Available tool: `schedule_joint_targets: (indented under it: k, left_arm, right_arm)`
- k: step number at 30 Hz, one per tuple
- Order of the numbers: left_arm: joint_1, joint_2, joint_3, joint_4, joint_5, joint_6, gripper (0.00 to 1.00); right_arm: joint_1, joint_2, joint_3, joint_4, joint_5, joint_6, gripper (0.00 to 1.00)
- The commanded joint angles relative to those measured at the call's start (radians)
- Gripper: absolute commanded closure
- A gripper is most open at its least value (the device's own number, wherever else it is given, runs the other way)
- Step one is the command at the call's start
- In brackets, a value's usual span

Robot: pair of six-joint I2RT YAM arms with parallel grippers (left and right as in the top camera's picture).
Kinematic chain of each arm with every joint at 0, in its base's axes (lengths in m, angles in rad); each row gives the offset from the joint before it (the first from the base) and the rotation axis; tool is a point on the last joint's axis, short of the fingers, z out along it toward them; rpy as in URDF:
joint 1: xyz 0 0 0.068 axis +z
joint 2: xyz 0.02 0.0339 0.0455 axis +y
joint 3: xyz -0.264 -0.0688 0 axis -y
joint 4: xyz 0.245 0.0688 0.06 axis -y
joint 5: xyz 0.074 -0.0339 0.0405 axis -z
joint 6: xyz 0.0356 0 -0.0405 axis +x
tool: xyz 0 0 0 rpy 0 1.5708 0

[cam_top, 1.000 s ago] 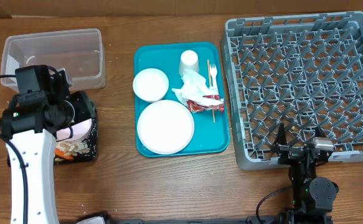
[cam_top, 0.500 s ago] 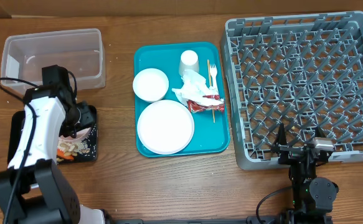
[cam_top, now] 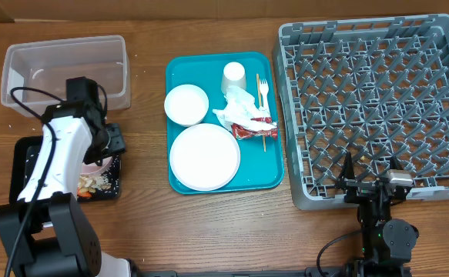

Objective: Sort waste into correct bins and load items into the dishwasher rack
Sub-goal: 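Hold the emptied bowl over the black tray, shaking out remnants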

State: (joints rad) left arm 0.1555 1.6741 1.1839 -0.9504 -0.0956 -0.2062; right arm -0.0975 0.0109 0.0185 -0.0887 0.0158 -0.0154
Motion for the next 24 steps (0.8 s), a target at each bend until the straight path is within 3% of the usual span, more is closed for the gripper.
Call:
schedule_joint_targets:
  k: [1, 24]
  left_arm:
    - [-0.005, 0.008, -0.004, -0.006, -0.052, -0.001, 0.5]
    - [-0.004, 0.039, -0.057, 0.077, -0.088, -0.007, 0.5]
  right_arm:
    - [-0.002, -0.008, -0.01, 0.008, 0.009, -0.004, 0.0]
    - [-0.002, -0.008, -0.01, 0.008, 0.009, -0.004, 0.0]
